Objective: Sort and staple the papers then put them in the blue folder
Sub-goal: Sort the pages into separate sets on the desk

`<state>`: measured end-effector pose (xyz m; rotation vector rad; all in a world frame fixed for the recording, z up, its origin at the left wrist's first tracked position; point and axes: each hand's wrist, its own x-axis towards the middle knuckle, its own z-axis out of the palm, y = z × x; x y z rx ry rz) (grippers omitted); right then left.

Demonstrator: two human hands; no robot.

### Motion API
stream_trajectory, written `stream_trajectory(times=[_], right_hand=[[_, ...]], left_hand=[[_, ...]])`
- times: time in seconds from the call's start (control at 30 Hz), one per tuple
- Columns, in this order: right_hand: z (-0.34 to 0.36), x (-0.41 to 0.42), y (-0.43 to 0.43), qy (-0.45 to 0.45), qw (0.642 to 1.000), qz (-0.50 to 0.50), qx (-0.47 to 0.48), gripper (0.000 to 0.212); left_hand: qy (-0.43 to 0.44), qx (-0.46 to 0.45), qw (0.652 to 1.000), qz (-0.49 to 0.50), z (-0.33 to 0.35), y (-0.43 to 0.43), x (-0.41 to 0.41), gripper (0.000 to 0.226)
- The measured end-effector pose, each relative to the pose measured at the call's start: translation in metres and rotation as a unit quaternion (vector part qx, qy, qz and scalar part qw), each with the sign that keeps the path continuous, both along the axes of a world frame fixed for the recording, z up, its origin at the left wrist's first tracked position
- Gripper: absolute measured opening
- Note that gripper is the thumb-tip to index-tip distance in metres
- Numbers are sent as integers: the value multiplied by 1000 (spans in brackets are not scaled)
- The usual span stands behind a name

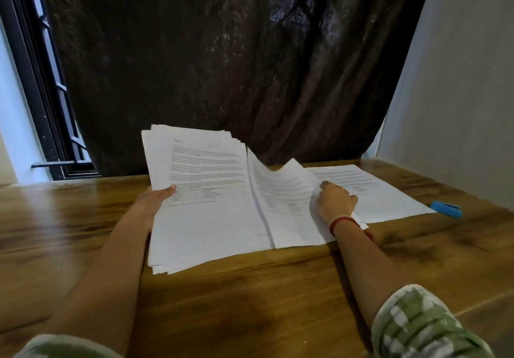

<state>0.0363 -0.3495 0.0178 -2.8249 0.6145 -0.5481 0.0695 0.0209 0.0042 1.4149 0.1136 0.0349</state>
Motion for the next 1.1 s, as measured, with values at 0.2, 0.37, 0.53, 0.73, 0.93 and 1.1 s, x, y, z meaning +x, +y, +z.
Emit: stream_trajectory(times=[0.2, 0.37, 0.53, 0.73, 0.93, 1.1], right_hand=[[-3, 5, -4, 53, 995, -13, -83, 54], [4, -5, 23, -14, 994, 52, -99, 56], [-10, -16, 79, 105, 977, 182, 21, 70], [-10, -25, 90, 20, 983, 184, -1, 62], [23, -57, 147, -50, 808, 312, 497, 47], [6, -48, 160, -82, 789, 246, 558, 32]], left_hand=[[29, 48, 998, 24, 2, 43, -16, 30], [6, 39, 999, 27, 2, 65, -35, 36], [-41, 2, 999, 31, 1, 66, -49, 37], [-67, -18, 997, 32, 1, 63, -55, 40], [-55, -46, 997, 7, 3, 54, -52, 38], [-44, -38, 998, -18, 2, 52, -51, 34]])
